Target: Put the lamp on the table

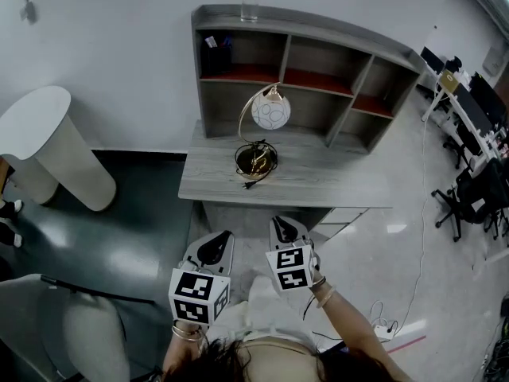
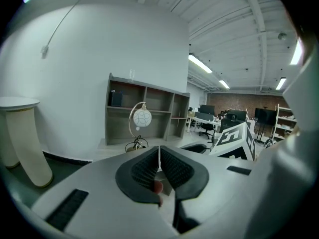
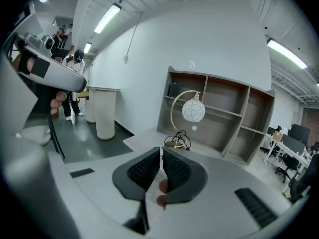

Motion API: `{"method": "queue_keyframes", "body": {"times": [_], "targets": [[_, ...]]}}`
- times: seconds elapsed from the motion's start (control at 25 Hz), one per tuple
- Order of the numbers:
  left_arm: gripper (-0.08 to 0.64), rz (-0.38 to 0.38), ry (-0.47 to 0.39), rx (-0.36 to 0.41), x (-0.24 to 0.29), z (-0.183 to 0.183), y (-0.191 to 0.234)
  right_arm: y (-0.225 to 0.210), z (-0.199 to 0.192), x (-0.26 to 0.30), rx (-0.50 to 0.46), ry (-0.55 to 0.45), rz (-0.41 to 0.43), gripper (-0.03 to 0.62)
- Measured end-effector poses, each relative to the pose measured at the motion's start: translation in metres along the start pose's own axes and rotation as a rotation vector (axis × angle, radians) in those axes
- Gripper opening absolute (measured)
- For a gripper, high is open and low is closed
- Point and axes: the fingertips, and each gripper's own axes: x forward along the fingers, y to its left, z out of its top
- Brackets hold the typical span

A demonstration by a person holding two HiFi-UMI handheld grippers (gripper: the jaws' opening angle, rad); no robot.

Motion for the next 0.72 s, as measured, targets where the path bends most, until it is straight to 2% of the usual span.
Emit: {"method": "queue_keyframes", "body": {"times": [0.4, 0.72], "targets": [[0.018, 0.007, -0.004, -0.059, -0.017, -0.014, 0.011, 0.011, -0.003, -0.018, -0.057, 0.021, -0.040, 0.034], [0.018, 0.011, 0.006, -0.044, -0.006, -0.010, 0.001, 0.004, 0.008, -0.039, -0.081, -0.032, -0.028, 0.032]]}}
